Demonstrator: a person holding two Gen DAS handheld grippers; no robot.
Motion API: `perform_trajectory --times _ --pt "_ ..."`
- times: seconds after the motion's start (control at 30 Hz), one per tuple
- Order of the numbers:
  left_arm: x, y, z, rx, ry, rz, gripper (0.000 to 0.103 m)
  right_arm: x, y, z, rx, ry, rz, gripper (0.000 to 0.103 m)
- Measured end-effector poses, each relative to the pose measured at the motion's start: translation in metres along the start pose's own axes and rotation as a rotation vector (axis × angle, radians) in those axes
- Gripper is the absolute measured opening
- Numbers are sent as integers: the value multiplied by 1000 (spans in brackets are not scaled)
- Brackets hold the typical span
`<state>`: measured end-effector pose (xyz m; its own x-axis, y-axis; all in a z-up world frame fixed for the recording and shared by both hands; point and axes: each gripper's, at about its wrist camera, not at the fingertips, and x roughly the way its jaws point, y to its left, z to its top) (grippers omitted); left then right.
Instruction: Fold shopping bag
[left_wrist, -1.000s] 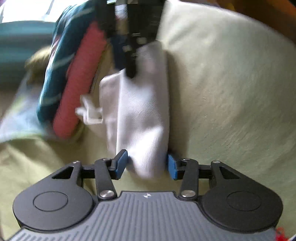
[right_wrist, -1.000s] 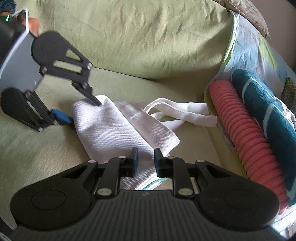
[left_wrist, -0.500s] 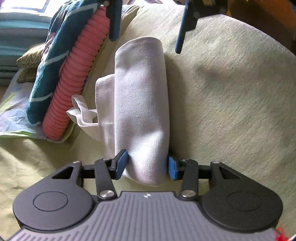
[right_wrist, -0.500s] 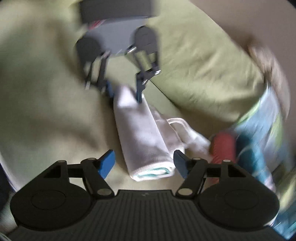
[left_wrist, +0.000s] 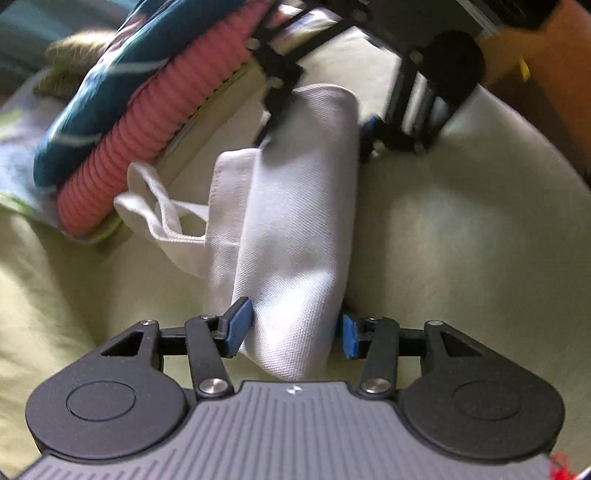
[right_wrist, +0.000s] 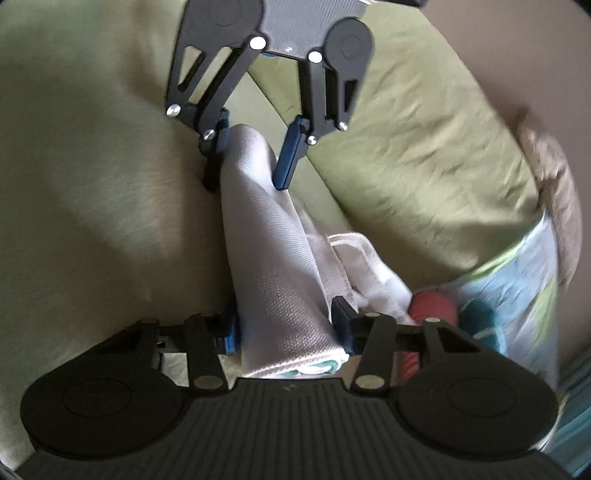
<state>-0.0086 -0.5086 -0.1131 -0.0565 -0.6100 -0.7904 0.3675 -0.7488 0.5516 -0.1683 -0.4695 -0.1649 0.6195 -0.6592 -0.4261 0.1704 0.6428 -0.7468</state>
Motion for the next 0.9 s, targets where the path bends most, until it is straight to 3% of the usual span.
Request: perform_trajectory --times 0.17,0.4,0.57,0.9 --pt "-13 3 1 -170 -24 -50 52 -10 -19 8 141 42 133 42" --pt "-48 -42 12 -149 3 -81 52 -50 -11 7 216 6 281 42" --pt "-62 -62 18 -127 19 -84 52 -64 -4 6 215 1 296 42" --pt "-59 -59 19 -121 32 -74 52 -59 -8 8 209 0 296 43"
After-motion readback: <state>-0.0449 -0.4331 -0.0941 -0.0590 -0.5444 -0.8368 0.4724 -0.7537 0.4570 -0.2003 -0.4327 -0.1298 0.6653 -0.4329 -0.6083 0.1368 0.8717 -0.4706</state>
